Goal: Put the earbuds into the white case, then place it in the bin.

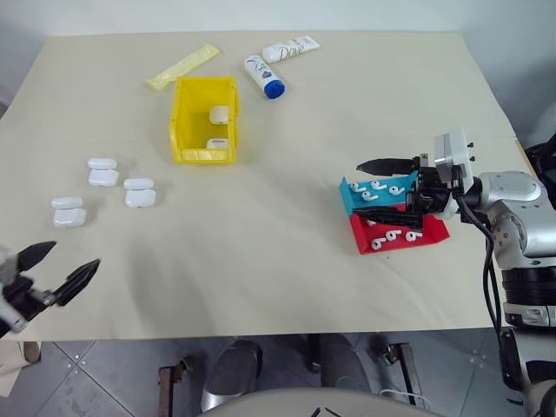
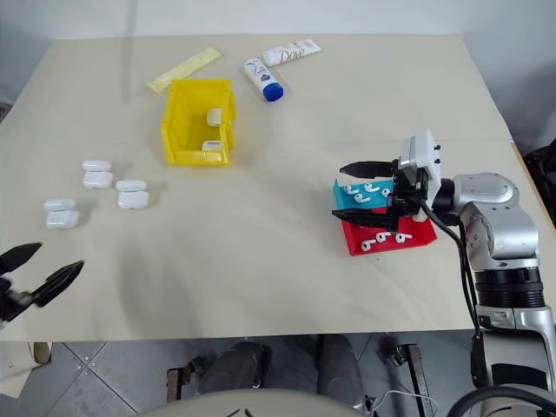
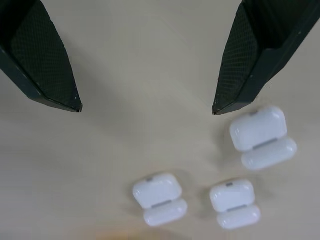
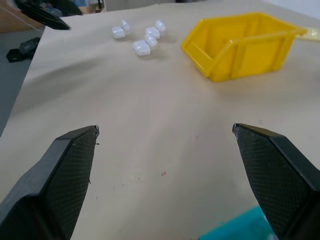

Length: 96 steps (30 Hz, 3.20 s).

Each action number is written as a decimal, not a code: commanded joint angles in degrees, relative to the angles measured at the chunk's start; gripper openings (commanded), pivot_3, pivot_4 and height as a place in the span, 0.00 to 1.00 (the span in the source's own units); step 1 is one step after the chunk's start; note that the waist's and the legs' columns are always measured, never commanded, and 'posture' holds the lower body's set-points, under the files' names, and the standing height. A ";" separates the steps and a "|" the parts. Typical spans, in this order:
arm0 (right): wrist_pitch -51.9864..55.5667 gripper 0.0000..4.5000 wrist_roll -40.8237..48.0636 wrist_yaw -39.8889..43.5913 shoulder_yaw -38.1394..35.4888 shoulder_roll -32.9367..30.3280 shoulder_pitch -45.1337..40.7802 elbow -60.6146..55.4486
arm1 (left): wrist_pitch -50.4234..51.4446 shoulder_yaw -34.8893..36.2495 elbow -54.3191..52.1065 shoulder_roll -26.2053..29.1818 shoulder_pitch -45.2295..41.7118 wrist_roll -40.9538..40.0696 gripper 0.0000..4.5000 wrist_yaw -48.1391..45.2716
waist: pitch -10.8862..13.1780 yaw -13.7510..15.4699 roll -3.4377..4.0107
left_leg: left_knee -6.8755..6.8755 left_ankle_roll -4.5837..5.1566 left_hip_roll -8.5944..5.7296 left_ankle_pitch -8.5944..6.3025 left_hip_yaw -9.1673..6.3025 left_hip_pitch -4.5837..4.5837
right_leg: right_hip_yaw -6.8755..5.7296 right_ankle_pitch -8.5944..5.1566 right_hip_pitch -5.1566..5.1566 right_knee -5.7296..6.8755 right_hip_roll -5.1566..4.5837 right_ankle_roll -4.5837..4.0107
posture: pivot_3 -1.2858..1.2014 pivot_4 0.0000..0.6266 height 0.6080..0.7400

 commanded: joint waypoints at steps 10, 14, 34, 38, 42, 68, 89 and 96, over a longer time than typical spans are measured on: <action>0.45 1.00 1.01 -0.28 -0.16 1.33 1.97 -3.04 | 57.31 -18.21 -3.46 4.64 -40.74 -0.32 0.98 26.85 | -0.14 0.03 -0.24 | -0.02 -0.10 0.16 0.17 -0.09 0.11 | 0.27 0.05 -0.06 0.35 0.62 0.00 | 0.52 0.24 1.00; 1.07 1.00 1.45 -0.84 -0.37 1.35 3.24 -4.55 | 60.22 -23.08 2.85 4.16 -48.98 0.69 0.98 31.62 | -0.15 -1.09 -0.24 | -0.03 -0.14 0.26 0.16 -0.04 0.14 | 0.30 0.05 -0.05 0.34 0.68 -0.02 | 0.52 0.24 1.00; 0.60 1.00 1.61 -1.43 -1.74 1.13 5.94 -6.04 | 60.22 -37.56 28.87 0.93 -67.95 5.77 0.98 37.96 | -0.17 -1.04 -0.28 | 0.07 -0.27 0.28 0.22 -0.01 0.15 | 0.43 0.07 -0.07 0.48 0.68 -0.01 | 0.52 0.24 1.00; 0.40 1.00 1.38 -1.35 -1.81 1.29 6.14 -5.83 | 59.08 -38.66 32.52 0.23 -69.48 8.23 0.98 36.75 | -0.17 -1.06 -0.28 | 0.07 -0.27 0.28 0.23 -0.01 0.15 | 0.44 0.07 -0.09 0.49 0.68 -0.01 | 0.52 0.24 1.00; 0.26 1.00 1.24 -1.27 -1.77 1.43 5.97 -5.55 | 56.88 -40.07 37.64 -0.21 -71.50 10.45 0.98 35.01 | -0.18 -1.05 -0.28 | 0.09 -0.27 0.25 0.25 0.02 0.17 | 0.41 0.07 -0.10 0.59 0.66 -0.01 | 0.52 0.24 1.00; 0.21 1.00 0.85 -1.51 -1.61 0.84 5.33 -5.00 | 60.22 -35.89 37.05 -1.05 -66.69 13.82 0.98 29.57 | -0.21 -1.19 -0.23 | 0.11 -0.23 0.18 0.29 0.05 0.21 | 0.45 0.07 -0.11 0.68 0.60 -0.01 | 0.52 0.24 1.00; 1.93 1.00 1.91 -3.07 -4.36 -1.97 7.08 -7.64 | 25.78 -32.59 6.39 3.18 -45.75 6.19 0.62 5.96 | -0.32 -1.01 -0.09 | 0.19 -0.26 0.37 0.27 0.23 0.05 | 0.83 0.02 -0.23 0.65 0.57 -0.11 | 0.52 0.24 1.00; 7.83 1.00 4.30 -8.36 -7.78 -3.40 12.75 -15.29 | -12.02 -32.99 9.11 -10.76 -42.32 2.44 0.62 -12.04 | -0.31 0.49 -0.06 | 0.42 -0.45 0.51 0.17 0.16 -0.05 | 0.61 0.32 -0.02 0.03 0.60 -0.31 | 0.52 0.24 1.00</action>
